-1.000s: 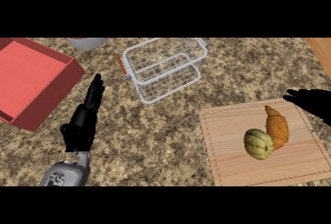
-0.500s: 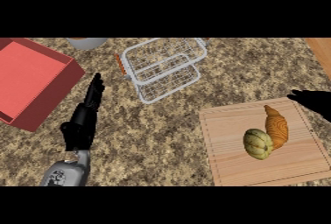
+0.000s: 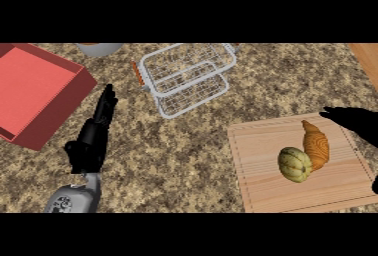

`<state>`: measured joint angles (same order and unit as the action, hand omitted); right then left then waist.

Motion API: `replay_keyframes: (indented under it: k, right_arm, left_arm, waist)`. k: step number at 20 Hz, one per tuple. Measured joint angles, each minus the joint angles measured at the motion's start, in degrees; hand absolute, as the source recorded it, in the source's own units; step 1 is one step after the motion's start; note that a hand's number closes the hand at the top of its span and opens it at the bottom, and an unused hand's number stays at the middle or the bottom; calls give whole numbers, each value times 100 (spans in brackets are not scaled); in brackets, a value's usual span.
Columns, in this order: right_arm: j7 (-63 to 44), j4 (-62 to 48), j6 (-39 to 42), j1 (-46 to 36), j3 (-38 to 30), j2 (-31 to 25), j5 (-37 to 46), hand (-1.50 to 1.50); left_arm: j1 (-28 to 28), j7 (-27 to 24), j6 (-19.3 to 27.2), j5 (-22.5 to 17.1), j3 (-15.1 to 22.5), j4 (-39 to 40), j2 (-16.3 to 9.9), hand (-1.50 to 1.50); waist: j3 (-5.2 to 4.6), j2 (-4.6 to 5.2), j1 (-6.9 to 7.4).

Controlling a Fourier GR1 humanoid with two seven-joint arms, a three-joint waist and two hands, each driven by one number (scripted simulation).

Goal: Pick the croissant from the cutting board and place it in the tiered basket

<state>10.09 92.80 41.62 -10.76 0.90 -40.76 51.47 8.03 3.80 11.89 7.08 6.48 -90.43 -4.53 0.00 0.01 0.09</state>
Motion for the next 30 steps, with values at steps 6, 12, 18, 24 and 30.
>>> replay_keyframes:
  k: [6,12,18,24,30]
  right_arm:
    - [114,-11,155,12,-88,201,202,-150]
    - [-14,-274,115,-140,73,593,557,-150]
    - [-45,-447,141,-267,112,834,848,-150]
    - [134,-791,-72,-256,58,960,1063,-150]
    - [294,-1088,-283,-290,47,1088,1235,-150]
  left_arm:
    - [-56,8,-78,42,-56,-57,45,0]
    - [111,-196,-4,161,-84,306,219,0]
    - [36,-75,-127,153,-143,107,198,0]
    - [166,-134,-177,157,-269,267,209,0]
    - [-57,-157,-175,226,-197,94,278,0]
  waist:
    - [-1,-3,-3]
    - [-1,0,-5]
    - [-1,-2,0]
    - [-1,0,-2]
    - [1,-1,3]
